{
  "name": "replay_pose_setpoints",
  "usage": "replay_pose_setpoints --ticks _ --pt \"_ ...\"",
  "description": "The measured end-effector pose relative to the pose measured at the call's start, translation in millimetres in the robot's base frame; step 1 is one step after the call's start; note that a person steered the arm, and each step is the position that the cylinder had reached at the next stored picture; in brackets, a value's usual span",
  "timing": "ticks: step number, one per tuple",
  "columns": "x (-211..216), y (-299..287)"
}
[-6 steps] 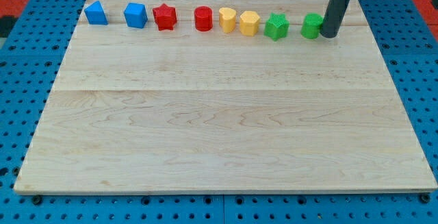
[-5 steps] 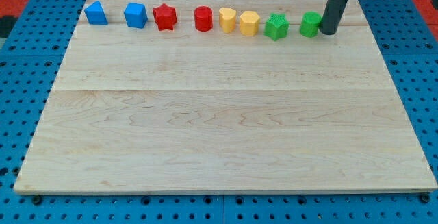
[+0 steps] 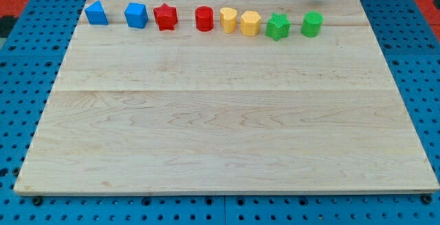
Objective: Move the red circle to the center
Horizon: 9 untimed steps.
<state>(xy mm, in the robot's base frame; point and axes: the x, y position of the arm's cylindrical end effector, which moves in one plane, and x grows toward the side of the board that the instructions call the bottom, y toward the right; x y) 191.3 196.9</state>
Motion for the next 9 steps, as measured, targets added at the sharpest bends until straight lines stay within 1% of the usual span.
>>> replay_pose_setpoints --ticks 1,2,3,4,5,6,7,8,9 --pt "0.9 -24.9" --pt "1.4 -111.9" --pt "2.1 -182.2" --pt "31.8 -216.1" --pt "66.3 -216.7" --pt "75.1 -225.9" --pt "113.3 -242.5" --pt "134.3 -272.3" --pt "129.0 -300.9"
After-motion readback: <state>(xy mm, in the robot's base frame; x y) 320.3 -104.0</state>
